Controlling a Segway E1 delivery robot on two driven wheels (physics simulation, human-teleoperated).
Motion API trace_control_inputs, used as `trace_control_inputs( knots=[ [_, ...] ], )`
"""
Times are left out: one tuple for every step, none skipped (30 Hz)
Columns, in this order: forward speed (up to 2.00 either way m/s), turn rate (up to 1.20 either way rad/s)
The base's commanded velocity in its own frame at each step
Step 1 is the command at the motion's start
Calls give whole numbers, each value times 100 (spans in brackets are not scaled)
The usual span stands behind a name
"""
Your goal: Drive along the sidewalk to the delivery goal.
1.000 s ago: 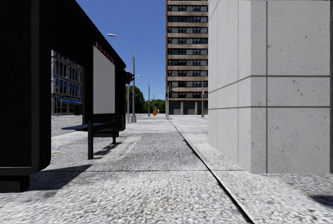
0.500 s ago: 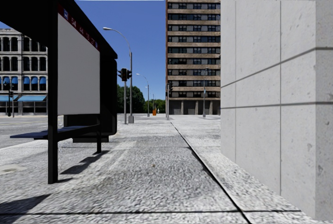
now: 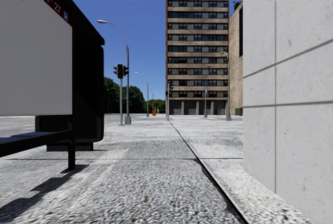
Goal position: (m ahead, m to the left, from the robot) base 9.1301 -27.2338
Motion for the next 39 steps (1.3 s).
trace_control_inputs(
  knots=[
    [200, 0],
    [200, 0],
    [200, 0],
    [200, 0],
    [200, 0],
    [200, 0],
    [200, 0],
    [200, 0],
    [200, 0],
    [200, 0],
    [200, 0],
    [200, 0],
    [200, 0],
    [200, 0],
    [200, 0],
    [200, 0],
    [200, 0],
    [200, 0],
    [200, 0],
    [200, 0],
    [200, 0],
    [200, 0],
    [200, 0],
    [200, -14],
    [200, -14],
    [200, -24],
    [200, -27],
    [200, -27],
    [200, -27],
    [200, -28],
    [200, -30],
    [200, -37],
    [200, -37],
    [200, -39],
    [200, -40],
    [200, -40],
    [200, -41],
    [200, -44],
    [200, -45]
  ],
)
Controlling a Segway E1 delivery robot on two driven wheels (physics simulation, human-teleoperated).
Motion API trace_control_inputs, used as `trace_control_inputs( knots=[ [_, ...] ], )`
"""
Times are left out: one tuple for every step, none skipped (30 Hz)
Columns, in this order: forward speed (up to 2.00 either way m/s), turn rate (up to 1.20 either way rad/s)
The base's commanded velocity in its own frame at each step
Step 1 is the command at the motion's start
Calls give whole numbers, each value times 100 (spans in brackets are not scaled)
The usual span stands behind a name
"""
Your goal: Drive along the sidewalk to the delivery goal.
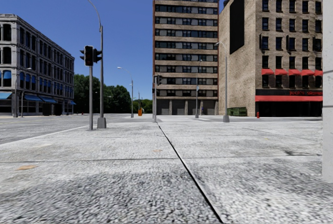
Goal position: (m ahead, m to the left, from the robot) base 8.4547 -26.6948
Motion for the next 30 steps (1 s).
trace_control_inputs(
  knots=[
    [200, -45],
    [200, -46],
    [200, -46],
    [200, -46],
    [200, -48],
    [200, -50],
    [200, -51],
    [200, -51],
    [200, -52],
    [200, -52],
    [200, -53],
    [200, -53],
    [200, -55],
    [200, -57],
    [200, -58],
    [200, -58],
    [200, -58],
    [200, -58],
    [200, -58],
    [200, -58],
    [200, -58],
    [200, -58],
    [200, -62],
    [200, -62],
    [200, -71],
    [200, -74],
    [200, -74],
    [200, -74],
    [200, -74],
    [200, -74]
  ],
)
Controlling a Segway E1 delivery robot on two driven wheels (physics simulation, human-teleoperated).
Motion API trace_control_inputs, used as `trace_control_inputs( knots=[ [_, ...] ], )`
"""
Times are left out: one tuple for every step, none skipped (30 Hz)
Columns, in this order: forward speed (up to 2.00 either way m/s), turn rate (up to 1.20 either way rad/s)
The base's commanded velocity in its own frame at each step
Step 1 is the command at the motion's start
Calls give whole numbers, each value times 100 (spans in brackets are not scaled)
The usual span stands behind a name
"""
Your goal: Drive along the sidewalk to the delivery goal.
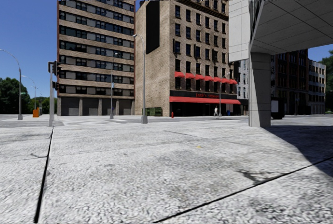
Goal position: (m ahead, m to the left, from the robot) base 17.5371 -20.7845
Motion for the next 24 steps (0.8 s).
trace_control_inputs(
  knots=[
    [200, -72],
    [200, -72],
    [200, -69],
    [200, -67],
    [200, -67],
    [200, -66],
    [200, -65],
    [200, -62],
    [200, -62],
    [200, -60],
    [200, -59],
    [200, -59],
    [200, -59],
    [200, -59],
    [200, -59],
    [200, -59],
    [200, -59],
    [200, -59],
    [200, -59],
    [200, -59],
    [200, -59],
    [200, -59],
    [200, -59],
    [200, -59]
  ],
)
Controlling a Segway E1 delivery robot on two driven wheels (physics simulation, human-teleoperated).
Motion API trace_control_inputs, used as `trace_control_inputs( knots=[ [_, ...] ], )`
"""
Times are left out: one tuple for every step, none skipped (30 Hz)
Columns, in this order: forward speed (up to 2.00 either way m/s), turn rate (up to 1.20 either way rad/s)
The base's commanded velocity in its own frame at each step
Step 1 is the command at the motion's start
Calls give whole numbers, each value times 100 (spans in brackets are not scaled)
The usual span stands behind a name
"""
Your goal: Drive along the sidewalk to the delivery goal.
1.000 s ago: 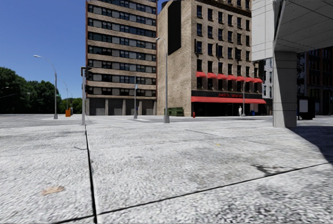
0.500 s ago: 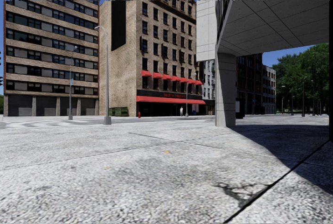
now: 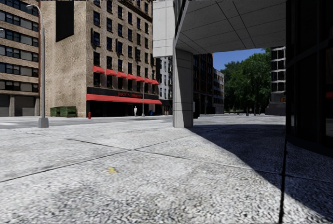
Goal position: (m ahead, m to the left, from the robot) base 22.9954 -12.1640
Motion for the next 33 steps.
trace_control_inputs(
  knots=[
    [200, -59],
    [200, -59],
    [200, -59],
    [200, -59],
    [200, -59],
    [200, -59],
    [200, -59],
    [200, -59],
    [200, -59],
    [200, -59],
    [200, -59],
    [200, -59],
    [200, -59],
    [200, -59],
    [200, -59],
    [200, -59],
    [200, -59],
    [200, -59],
    [200, -59],
    [200, -59],
    [200, -59],
    [200, -59],
    [200, -56],
    [200, -50],
    [200, -38],
    [200, -38],
    [200, 0],
    [200, 0],
    [200, 0],
    [200, 0],
    [200, 0],
    [200, 0],
    [200, 0]
  ],
)
